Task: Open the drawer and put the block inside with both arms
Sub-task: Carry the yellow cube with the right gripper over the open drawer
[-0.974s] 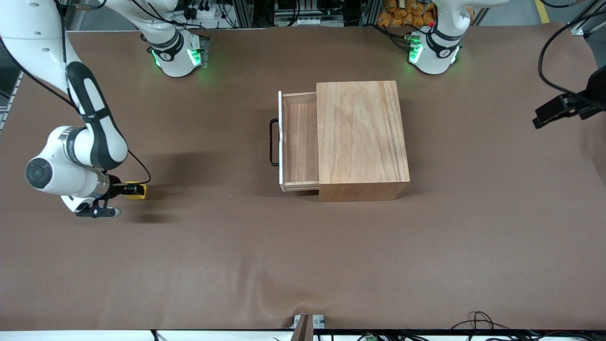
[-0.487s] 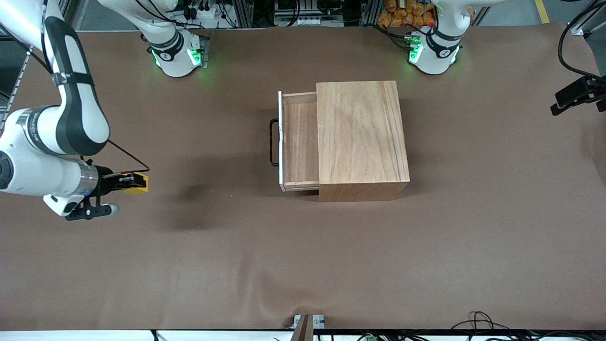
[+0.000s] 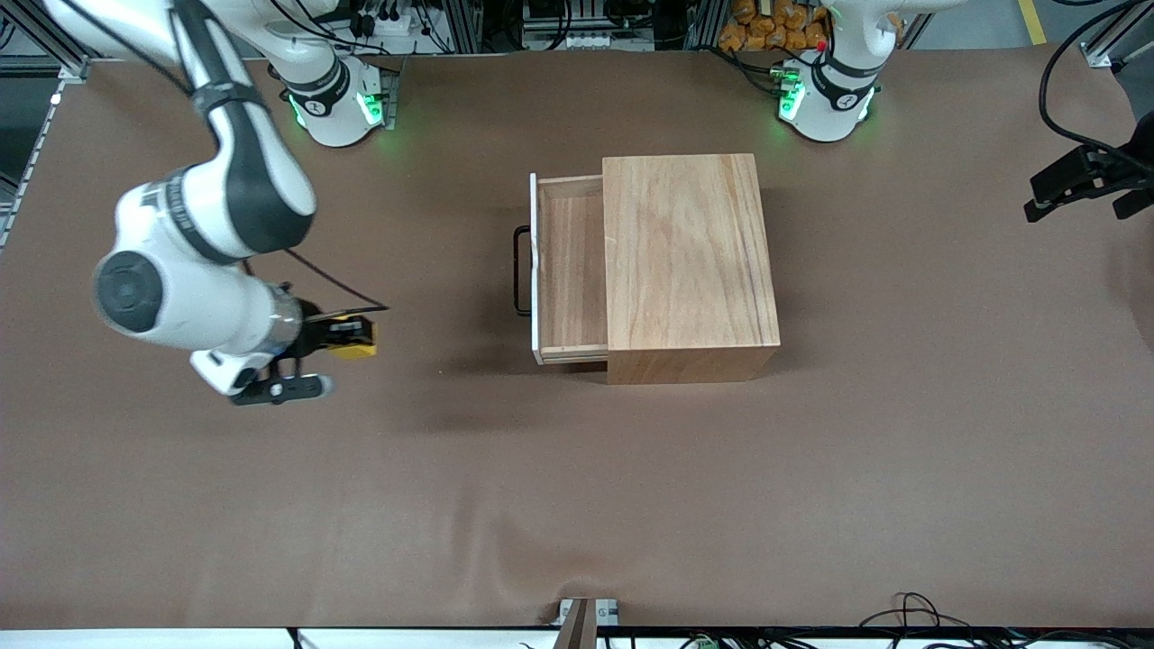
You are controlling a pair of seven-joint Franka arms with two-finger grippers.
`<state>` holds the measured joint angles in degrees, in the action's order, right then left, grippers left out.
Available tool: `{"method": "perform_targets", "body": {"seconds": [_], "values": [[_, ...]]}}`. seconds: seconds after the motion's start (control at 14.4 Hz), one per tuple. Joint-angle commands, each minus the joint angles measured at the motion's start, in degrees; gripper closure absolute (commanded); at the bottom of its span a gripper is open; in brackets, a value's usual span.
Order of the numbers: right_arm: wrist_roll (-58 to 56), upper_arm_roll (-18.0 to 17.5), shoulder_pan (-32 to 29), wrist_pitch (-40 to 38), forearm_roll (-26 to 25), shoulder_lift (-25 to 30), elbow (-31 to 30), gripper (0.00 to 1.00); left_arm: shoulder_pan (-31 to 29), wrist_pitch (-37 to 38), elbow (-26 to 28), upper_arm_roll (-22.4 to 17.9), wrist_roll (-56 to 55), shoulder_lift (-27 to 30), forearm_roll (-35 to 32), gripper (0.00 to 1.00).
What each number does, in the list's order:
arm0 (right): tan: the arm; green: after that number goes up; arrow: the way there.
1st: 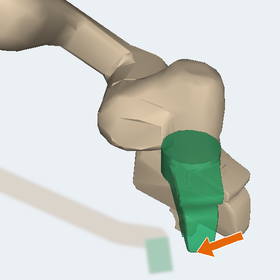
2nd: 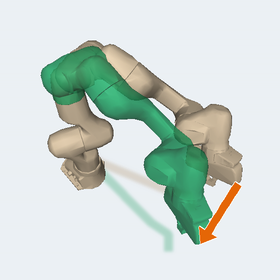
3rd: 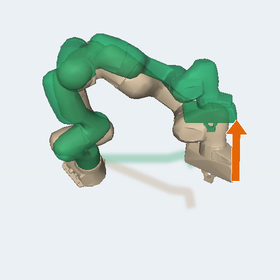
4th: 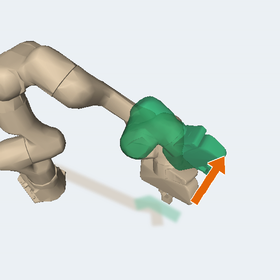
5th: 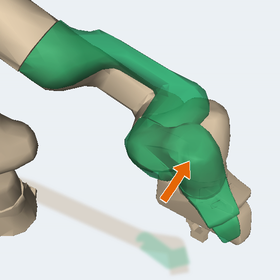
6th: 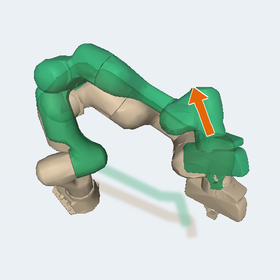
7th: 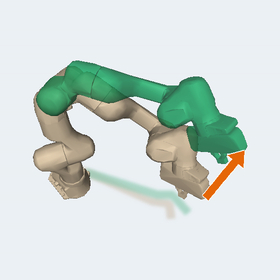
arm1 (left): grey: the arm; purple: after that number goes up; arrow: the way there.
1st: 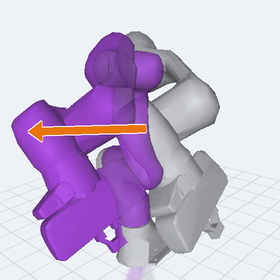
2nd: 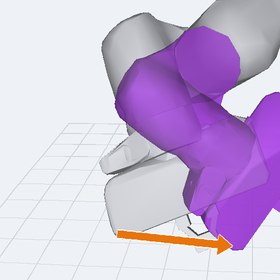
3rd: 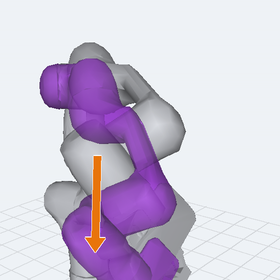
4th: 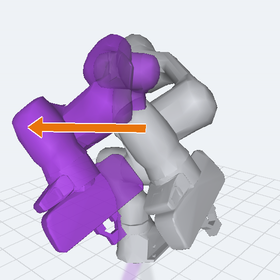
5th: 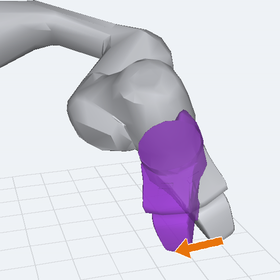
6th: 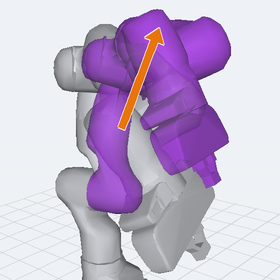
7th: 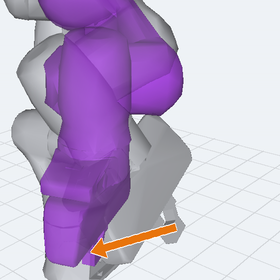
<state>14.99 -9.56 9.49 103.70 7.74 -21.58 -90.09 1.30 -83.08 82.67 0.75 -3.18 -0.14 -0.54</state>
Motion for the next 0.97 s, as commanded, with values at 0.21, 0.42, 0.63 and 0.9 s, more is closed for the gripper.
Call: {"method": "perform_targets", "body": {"seconds": [0.21,0.42,0.63,0.9], "values": [[23.9,0.5,11.1,3.7,3.6,-1.0,2.2,0.76,-0.2,1.0,-0.9,2.4,-5.8,-0.1,0.6,0.0],[28.3,0.5,15.7,7.0,3.6,-1.9,2.2,0.75,-0.8,1.3,1.0,2.7,-5.2,0.3,0.6,0.0],[28.4,0.6,21.2,11.3,3.3,-3.6,2.1,0.74,-0.9,1.0,2.8,2.7,-5.2,1.5,0.6,0.0],[28.5,0.6,23.7,15.0,3.0,-5.9,2.1,0.68,-2.3,1.0,2.8,2.7,-4.5,1.6,0.6,0.0]]}}
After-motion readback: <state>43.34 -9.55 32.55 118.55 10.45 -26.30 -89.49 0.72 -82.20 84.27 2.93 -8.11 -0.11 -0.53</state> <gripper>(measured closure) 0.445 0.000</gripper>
